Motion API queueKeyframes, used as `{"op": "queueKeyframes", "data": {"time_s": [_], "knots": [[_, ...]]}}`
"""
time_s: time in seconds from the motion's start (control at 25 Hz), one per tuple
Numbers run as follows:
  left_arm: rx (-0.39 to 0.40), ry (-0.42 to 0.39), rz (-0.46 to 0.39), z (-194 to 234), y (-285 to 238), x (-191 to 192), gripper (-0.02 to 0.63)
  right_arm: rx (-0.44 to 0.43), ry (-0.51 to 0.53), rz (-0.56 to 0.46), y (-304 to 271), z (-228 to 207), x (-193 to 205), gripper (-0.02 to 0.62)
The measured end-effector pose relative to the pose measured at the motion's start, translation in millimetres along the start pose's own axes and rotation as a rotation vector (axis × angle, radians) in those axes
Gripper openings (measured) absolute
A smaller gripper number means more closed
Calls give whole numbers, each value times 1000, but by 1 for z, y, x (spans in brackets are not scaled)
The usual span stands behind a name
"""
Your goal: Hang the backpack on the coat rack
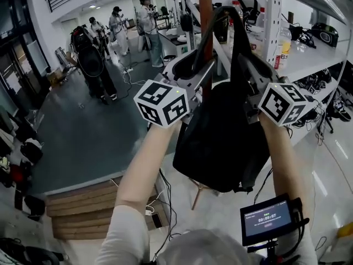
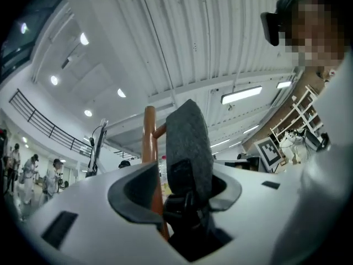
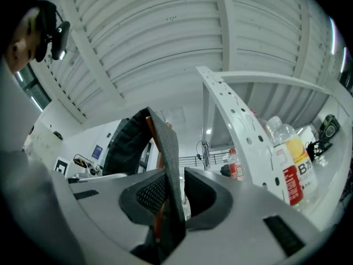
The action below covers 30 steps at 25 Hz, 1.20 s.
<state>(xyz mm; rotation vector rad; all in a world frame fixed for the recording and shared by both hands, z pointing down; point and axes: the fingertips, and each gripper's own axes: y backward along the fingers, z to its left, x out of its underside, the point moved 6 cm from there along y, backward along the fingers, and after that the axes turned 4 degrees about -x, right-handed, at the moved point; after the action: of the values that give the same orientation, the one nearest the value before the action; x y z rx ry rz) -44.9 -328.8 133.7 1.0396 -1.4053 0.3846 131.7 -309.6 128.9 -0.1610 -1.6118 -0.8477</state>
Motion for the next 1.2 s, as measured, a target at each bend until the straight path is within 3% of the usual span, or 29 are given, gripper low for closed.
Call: {"op": "queueKeyframes", "data": {"time_s": [0.2, 0.4, 0.64, 0.8, 0.92, 1.04, 1.2], "knots": [[10, -16, -40, -10, 21, 6, 237, -14, -27, -203, 22, 7, 2, 91], [-12, 22, -111, -23, 62, 1, 242, -38, -77, -278, 47, 22, -5, 94], [-51, -20, -207, -62, 116, -12, 241, -47, 5, -357, 81, 57, -13, 94], [-55, -13, -183, -78, 130, 1, 241, -34, 35, -451, 101, 64, -14, 94], [-75, -32, -134, -83, 129, 19, 241, -107, -33, -536, 107, 63, -17, 93], [-92, -24, -93, -81, 127, 35, 241, -156, -83, -483, 103, 67, -13, 93], [-112, -6, -60, -77, 129, 51, 241, -151, -134, -402, 111, 76, 6, 92]]}}
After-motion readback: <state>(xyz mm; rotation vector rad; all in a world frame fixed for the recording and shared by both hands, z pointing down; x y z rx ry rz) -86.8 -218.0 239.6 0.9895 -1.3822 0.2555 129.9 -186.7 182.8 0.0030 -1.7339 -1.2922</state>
